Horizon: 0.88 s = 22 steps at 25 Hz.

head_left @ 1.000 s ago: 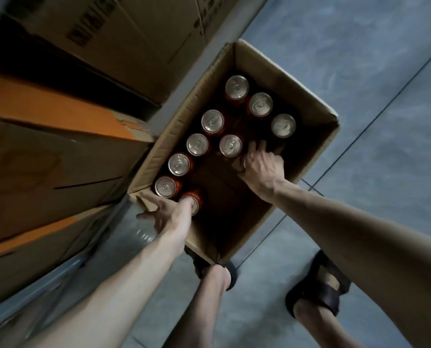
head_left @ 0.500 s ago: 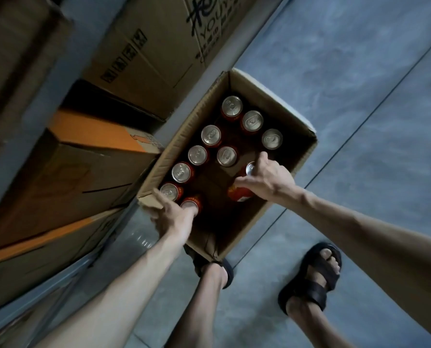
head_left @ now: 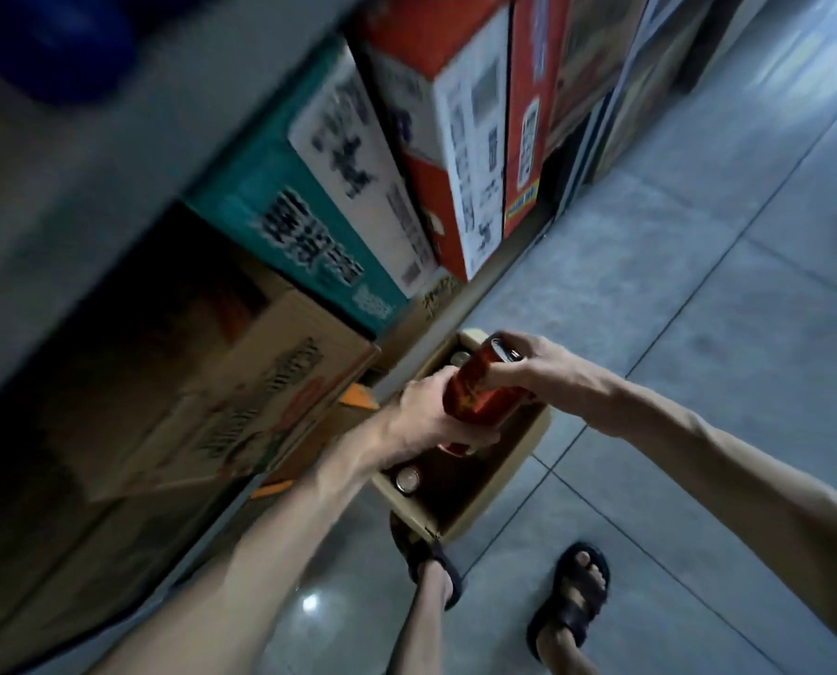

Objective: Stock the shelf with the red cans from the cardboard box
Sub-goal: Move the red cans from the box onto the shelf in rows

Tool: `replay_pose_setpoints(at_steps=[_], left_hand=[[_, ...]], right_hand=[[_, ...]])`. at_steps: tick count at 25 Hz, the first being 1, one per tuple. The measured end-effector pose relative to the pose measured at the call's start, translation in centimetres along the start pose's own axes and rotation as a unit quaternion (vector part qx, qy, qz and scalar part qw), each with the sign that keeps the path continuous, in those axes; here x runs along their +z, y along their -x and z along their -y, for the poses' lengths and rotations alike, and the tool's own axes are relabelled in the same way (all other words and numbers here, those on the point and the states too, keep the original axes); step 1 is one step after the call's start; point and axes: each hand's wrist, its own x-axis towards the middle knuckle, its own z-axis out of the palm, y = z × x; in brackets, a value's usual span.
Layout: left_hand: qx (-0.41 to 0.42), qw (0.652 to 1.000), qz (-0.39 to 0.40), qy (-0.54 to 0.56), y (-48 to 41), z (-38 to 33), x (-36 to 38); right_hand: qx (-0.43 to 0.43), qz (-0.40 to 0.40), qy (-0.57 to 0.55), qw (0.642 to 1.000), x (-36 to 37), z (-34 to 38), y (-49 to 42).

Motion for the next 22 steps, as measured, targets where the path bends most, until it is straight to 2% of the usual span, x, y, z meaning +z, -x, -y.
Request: replay_pose_setpoints(at_steps=[2,4,8,12,14,18,22], left_hand=[[0.014,0.999,0.025,0.043,5.8,-4.8,-2.9],[0.031,0.997,0.038,0.066,10.4,-9.1,-6.0],[0.044,0.991,0.017,0.128,21.5,-15.8,-10.9],[0.085,0.977,-0.086,0.178,29.9,-19.3,-13.4],[0.1,0.969,-0.138,0.18,33.1,-19.6,-14.0],[0.115,0.947,-0.216,0.206,36.6,-18.7,-15.9],[0.125,0.933,-0.295,0.164,38.2,-16.2,-18.0]], right_hand=[[-0.003,0.022,0.024,0.999,-0.2,5.8,4.6],[-0.048,0.033,0.023,0.998,-0.8,11.1,7.9],[-0.105,0.068,0.036,0.992,-0.3,22.6,16.0],[-0.123,0.093,0.069,0.986,1.8,30.8,21.5],[-0.153,0.097,0.143,0.973,3.8,34.0,23.2],[-0.182,0.036,0.299,0.936,8.0,38.9,23.4],[-0.18,0.023,0.339,0.923,12.0,41.1,21.8]])
